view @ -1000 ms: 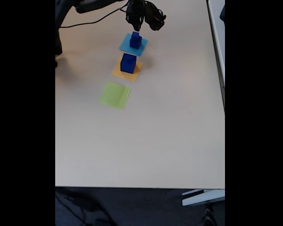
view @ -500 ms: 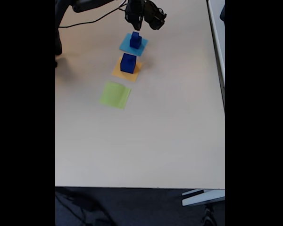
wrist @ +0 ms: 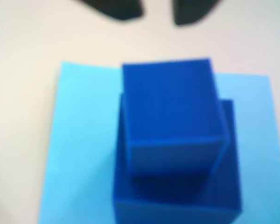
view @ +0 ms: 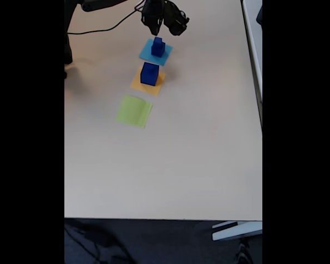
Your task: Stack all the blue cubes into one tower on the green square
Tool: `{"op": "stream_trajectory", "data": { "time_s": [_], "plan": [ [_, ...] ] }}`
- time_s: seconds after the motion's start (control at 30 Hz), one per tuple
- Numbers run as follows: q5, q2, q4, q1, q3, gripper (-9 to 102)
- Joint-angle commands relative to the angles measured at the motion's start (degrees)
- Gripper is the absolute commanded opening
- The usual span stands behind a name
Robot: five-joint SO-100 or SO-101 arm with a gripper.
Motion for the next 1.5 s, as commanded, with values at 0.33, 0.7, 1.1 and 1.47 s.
{"op": "stream_trajectory", "data": {
  "time_s": [0.33, 0.7, 1.1, 1.47],
  "plan": [
    [0.2, 6.2, -1.8, -1.1, 4.1, 0],
    [0.2, 6.2, -3.2, -1.5, 5.9, 0],
    [-0.1, 5.6, -3.5, -1.4, 5.7, 0],
    [-0.1, 4.6, -4.1, -1.4, 5.6, 0]
  ]
}}
